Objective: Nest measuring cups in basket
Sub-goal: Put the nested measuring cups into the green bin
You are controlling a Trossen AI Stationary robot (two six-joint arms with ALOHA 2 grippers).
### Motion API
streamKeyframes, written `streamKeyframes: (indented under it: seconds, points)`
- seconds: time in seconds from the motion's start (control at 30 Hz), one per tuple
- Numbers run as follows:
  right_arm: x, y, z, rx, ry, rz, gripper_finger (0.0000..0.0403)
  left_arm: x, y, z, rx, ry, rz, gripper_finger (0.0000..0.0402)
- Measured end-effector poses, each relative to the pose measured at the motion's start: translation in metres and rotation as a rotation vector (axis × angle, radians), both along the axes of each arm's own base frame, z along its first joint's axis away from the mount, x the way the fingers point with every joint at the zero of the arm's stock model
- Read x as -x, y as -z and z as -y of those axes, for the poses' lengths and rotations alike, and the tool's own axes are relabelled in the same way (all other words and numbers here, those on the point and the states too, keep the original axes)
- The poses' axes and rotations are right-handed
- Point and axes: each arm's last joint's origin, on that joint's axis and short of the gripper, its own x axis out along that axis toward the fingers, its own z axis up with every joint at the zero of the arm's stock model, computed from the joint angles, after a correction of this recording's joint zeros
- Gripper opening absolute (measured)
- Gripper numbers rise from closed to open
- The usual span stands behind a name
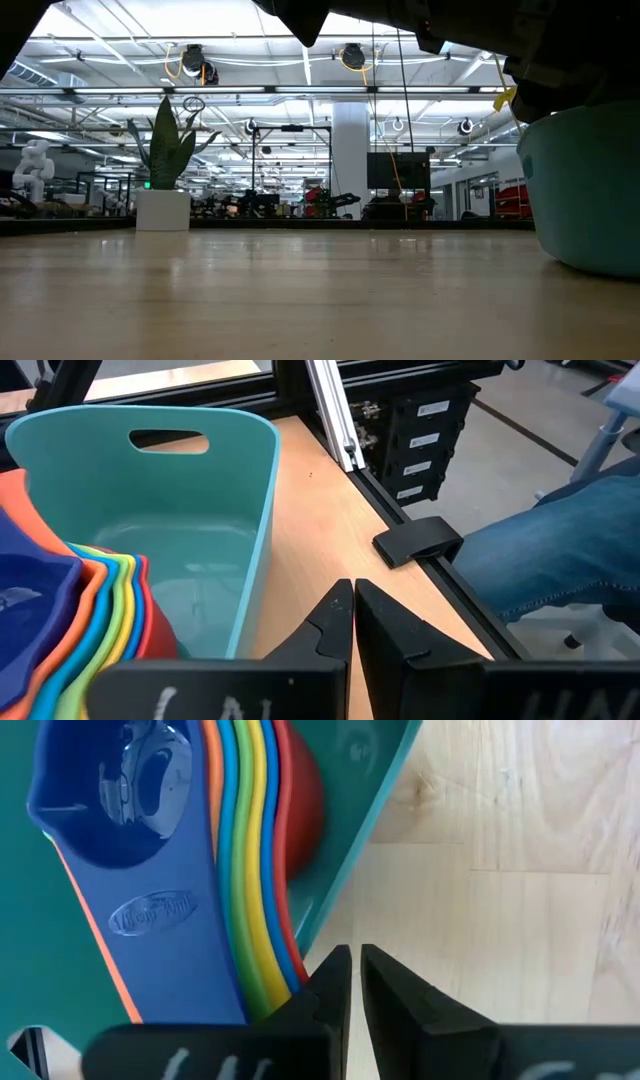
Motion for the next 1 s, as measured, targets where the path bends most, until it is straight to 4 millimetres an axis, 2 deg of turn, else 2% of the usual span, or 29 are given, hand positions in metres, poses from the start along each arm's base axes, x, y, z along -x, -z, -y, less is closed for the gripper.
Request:
streamKeyframes:
  seconds: [0.23,0.5,0.63,0.87,1.0]
  points:
    - [0.0,-0.001,0.0,-0.007,0.03,-0.022,0.002,0.0,0.0,0.0,0.001,0.0,0.0,0.0019]
    - [-0.004,-0.019,-0.001,-0.002,0.039,-0.038,0.002,0.0,0.0,0.0,0.001,0.0,0.0,0.0019]
    - [-0.005,-0.022,-0.002,-0.003,0.049,-0.042,0.002,0.0,0.0,0.0,0.002,-0.001,-0.001,0.0019]
    - [-0.002,-0.02,0.004,0.15,0.053,-0.033,0.002,0.0,0.0,0.001,0.001,0.001,-0.001,0.0019]
    - [-0.003,-0.019,0.004,0.164,0.046,-0.012,0.002,0.001,0.0,0.001,0.002,0.002,-0.001,0.0019]
